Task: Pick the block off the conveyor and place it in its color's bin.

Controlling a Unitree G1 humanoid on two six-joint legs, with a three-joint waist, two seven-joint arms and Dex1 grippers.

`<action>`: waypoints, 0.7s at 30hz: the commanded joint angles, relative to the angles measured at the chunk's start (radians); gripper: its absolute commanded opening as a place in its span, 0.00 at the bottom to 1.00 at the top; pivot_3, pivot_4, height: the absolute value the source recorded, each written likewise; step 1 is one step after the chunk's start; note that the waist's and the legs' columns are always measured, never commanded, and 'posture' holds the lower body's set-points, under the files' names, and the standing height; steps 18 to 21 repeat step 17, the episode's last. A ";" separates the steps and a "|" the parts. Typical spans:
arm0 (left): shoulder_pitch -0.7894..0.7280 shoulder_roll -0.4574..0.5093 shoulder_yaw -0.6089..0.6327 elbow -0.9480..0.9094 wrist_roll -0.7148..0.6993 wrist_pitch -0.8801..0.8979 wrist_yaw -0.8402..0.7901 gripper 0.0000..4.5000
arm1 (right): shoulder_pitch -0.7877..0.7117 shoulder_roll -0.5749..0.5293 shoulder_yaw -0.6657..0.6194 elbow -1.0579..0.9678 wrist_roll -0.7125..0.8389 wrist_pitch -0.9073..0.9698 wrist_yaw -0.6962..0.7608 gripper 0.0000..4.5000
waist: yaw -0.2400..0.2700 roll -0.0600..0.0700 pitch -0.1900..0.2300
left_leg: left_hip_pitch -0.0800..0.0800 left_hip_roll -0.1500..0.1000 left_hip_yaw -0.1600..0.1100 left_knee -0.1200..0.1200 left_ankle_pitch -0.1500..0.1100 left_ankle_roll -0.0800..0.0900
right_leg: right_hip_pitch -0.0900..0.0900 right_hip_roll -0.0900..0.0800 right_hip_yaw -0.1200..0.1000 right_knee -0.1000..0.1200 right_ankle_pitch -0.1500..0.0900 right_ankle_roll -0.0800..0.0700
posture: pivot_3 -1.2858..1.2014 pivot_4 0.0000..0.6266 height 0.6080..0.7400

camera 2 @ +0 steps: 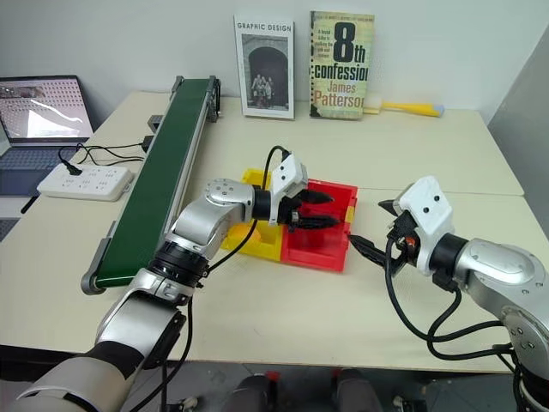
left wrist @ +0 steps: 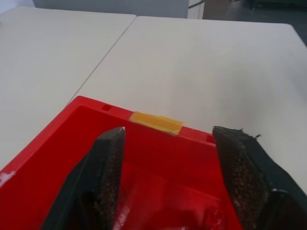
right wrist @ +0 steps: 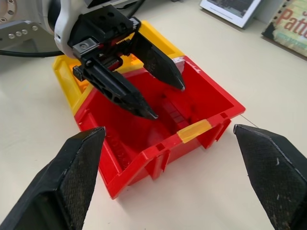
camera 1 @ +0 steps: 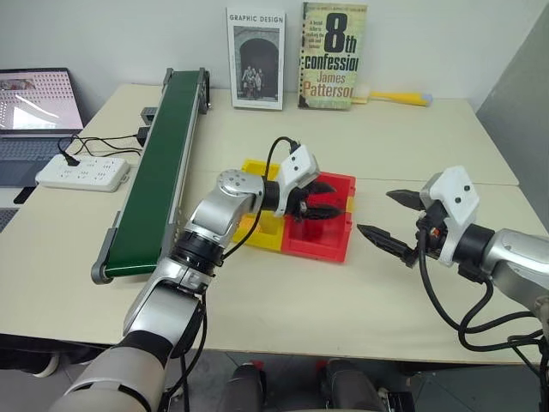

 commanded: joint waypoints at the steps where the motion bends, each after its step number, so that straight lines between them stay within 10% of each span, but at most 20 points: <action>1: -0.041 -0.009 0.037 0.004 0.003 -0.027 -0.010 0.87 | 0.001 -0.005 -0.040 -0.026 0.020 -0.011 -0.011 1.00 | 0.000 0.000 0.000 | 0.000 0.000 0.000 0.000 0.000 0.000 | 0.000 0.000 0.000 0.000 0.000 0.000 | 0.52 0.24 1.00; 6: -0.044 0.067 0.084 -0.021 0.006 -0.009 -0.017 0.99 | -0.009 -0.038 -0.030 0.009 0.013 -0.039 0.021 1.00 | -0.003 0.000 0.000 | 0.000 0.000 -0.002 0.000 0.000 0.000 | 0.000 0.000 0.000 0.000 0.000 0.000 | 0.52 0.24 1.00; 16: 0.154 0.567 0.297 -0.350 -0.112 0.256 -0.187 0.99 | -0.110 -0.099 0.070 0.193 -0.050 -0.168 0.172 1.00 | -0.024 0.003 0.002 | 0.002 0.007 -0.002 -0.001 0.000 0.000 | 0.001 0.000 0.000 -0.001 0.000 0.000 | 0.52 0.24 1.00; 21: 0.175 0.592 0.313 -0.372 -0.122 0.273 -0.188 0.99 | -0.118 -0.095 0.081 0.203 -0.055 -0.177 0.179 1.00 | -0.024 0.003 0.002 | 0.002 0.008 -0.001 -0.001 0.000 0.000 | 0.001 0.000 0.000 -0.001 0.000 0.000 | 0.52 0.24 1.00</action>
